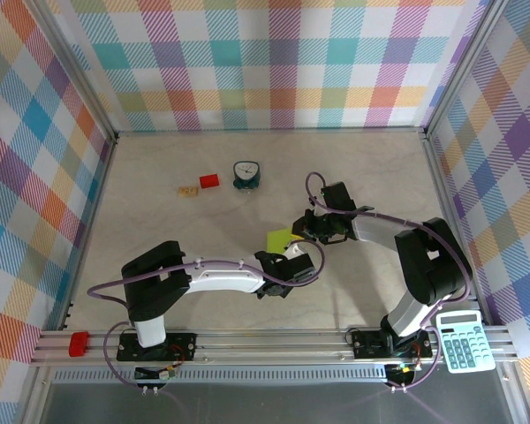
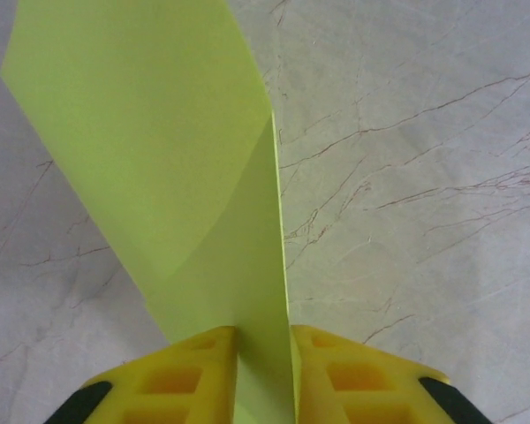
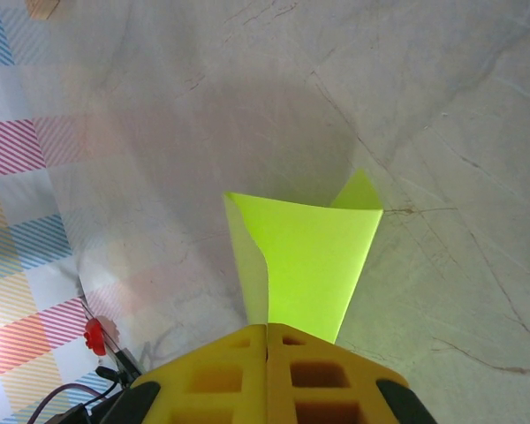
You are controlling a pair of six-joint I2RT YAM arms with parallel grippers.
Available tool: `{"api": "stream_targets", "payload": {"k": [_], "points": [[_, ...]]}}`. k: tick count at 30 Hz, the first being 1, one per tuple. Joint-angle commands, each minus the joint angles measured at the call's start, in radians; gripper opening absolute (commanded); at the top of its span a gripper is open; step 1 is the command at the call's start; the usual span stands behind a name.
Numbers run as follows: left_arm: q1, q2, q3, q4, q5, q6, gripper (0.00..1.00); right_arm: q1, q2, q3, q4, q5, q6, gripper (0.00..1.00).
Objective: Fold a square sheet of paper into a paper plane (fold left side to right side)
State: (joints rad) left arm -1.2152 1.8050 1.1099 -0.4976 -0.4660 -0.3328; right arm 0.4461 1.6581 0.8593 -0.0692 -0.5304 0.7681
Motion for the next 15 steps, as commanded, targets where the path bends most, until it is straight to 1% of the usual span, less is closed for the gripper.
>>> {"api": "stream_targets", "payload": {"k": [1,8,15], "points": [[-0.007,0.008,-0.003,-0.018,-0.016,-0.015,0.19,0.007,0.015,0.017,0.004,-0.003,0.006,0.0],[-0.007,0.006,-0.015,0.005,0.005,-0.017,0.12,0.008,0.031,0.019,-0.006,0.008,0.001,0.0],[-0.006,0.017,-0.015,0.014,0.026,-0.021,0.07,0.007,0.037,0.012,-0.032,0.053,-0.014,0.0]]}}
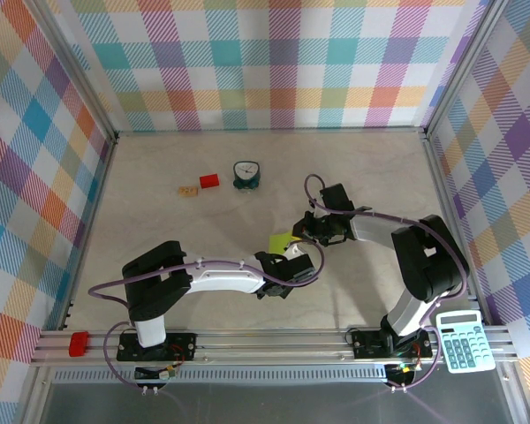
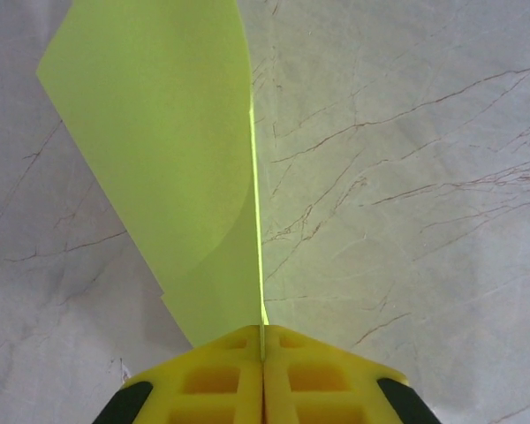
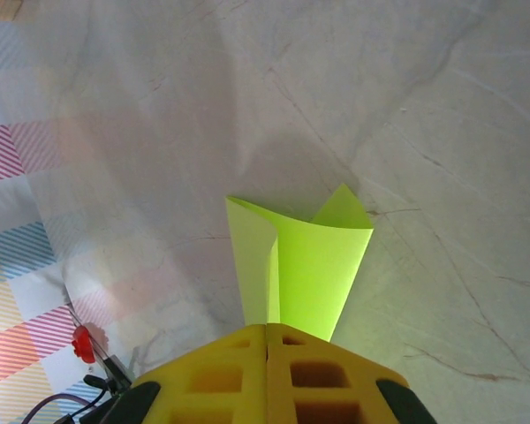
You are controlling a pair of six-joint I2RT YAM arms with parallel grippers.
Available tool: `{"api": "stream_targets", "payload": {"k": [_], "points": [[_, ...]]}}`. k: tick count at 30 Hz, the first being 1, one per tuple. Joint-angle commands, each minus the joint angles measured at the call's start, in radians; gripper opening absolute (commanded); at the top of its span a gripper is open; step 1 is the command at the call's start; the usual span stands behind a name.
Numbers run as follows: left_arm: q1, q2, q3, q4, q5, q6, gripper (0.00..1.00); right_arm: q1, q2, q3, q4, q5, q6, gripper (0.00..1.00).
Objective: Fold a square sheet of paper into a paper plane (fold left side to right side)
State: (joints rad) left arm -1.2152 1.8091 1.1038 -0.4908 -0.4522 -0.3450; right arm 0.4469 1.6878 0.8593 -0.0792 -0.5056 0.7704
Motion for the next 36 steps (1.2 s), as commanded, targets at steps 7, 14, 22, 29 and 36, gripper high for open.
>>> {"api": "stream_targets", "payload": {"k": [7,14,22,29,36], "points": [[-0.003,0.022,-0.012,0.027,0.037,-0.011,0.03,-0.015,-0.075,0.0,-0.061,0.083,-0.037,0.19],[0.016,0.006,-0.029,0.053,0.064,-0.012,0.0,-0.122,-0.182,-0.036,-0.168,0.134,-0.108,0.39],[0.096,-0.092,-0.103,0.155,0.24,-0.015,0.0,-0.208,-0.318,-0.111,-0.215,0.137,-0.199,0.48],[0.232,-0.148,-0.178,0.293,0.545,-0.06,0.0,-0.208,-0.327,-0.162,-0.125,0.02,-0.224,0.5],[0.343,-0.152,-0.261,0.476,0.784,-0.16,0.0,-0.18,-0.278,-0.184,-0.04,-0.063,-0.213,0.51]]}}
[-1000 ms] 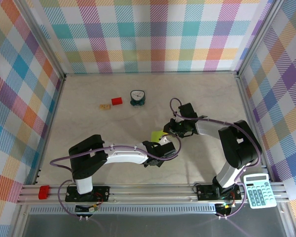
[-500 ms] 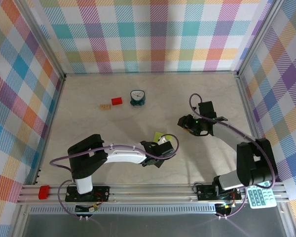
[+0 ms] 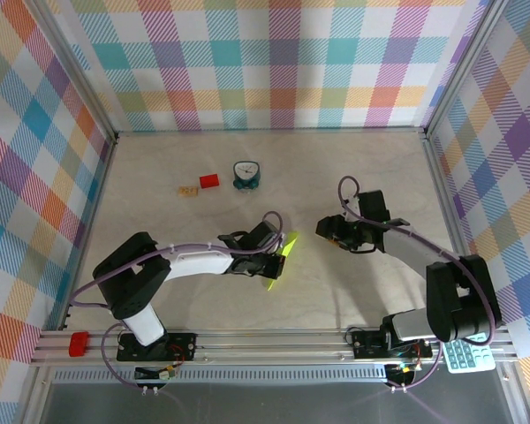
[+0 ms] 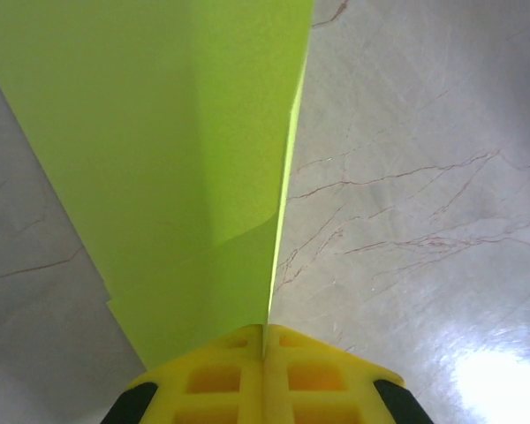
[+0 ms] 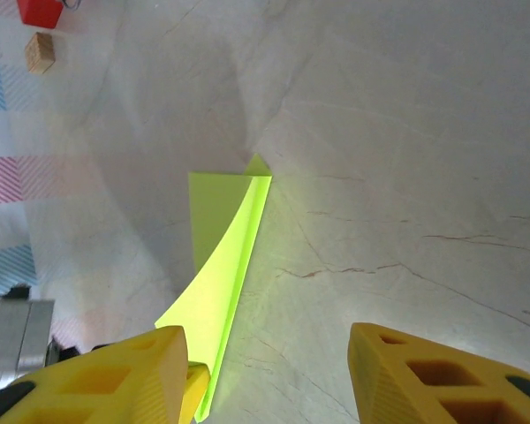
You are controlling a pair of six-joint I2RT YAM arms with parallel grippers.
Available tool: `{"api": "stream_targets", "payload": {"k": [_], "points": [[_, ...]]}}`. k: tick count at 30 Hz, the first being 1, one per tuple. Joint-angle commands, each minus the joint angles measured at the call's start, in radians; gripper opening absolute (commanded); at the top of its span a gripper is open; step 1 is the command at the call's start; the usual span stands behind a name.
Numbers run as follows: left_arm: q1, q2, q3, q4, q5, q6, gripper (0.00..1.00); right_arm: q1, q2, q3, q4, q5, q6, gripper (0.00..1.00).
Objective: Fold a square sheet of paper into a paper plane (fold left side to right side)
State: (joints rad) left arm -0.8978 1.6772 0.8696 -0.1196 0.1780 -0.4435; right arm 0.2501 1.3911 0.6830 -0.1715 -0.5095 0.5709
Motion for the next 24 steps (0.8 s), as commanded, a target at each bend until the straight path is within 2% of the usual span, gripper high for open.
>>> {"api": "stream_targets", "payload": {"k": [1,7,24], "points": [[0.036,-0.017,-0.037,0.131,0.174,-0.077,0.0,0.025,0.026,-0.009,0.059,-0.06,-0.012,0.51],[0.09,-0.005,-0.098,0.289,0.263,-0.17,0.0,0.072,0.064,-0.02,0.111,-0.061,0.016,0.51],[0.138,0.065,-0.206,0.598,0.35,-0.34,0.0,0.199,0.166,0.012,0.188,-0.014,0.109,0.46]]}}
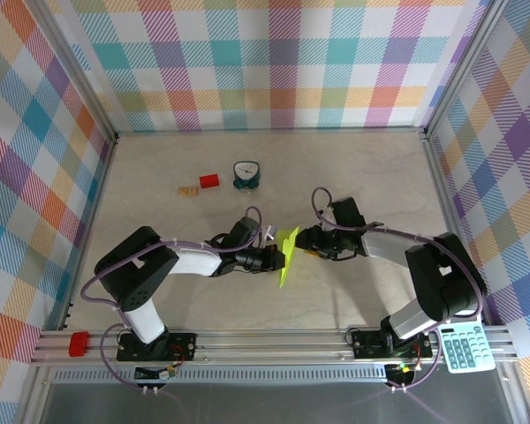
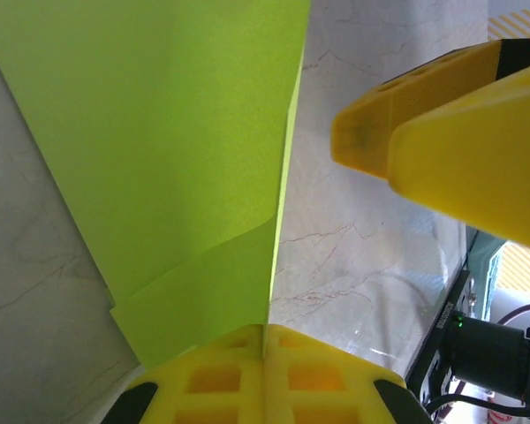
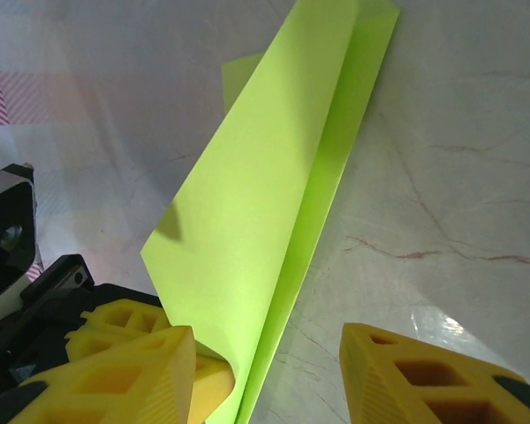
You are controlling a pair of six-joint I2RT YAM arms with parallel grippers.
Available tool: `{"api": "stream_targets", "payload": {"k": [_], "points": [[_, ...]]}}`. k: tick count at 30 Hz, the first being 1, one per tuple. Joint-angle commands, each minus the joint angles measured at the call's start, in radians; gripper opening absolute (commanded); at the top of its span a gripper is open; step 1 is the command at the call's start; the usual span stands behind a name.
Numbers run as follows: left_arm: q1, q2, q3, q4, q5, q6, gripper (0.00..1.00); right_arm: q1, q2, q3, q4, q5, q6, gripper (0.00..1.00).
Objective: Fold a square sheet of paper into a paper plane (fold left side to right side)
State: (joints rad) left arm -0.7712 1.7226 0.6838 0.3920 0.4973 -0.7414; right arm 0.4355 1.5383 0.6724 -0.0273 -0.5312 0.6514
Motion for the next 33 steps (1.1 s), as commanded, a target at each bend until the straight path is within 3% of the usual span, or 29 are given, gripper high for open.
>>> {"api": "stream_targets", "payload": {"k": [1,17,33], "points": [[0.01,0.021,-0.023,0.094,0.031,-0.045,0.0,0.015,0.023,0.024,0.05,0.007,0.033,0.46],[0.032,0.076,-0.074,0.311,0.087,-0.146,0.0,0.041,0.095,0.073,0.098,0.018,0.071,0.41],[0.038,0.107,-0.092,0.396,0.089,-0.189,0.0,0.043,0.15,0.101,0.105,0.017,0.08,0.42]]}}
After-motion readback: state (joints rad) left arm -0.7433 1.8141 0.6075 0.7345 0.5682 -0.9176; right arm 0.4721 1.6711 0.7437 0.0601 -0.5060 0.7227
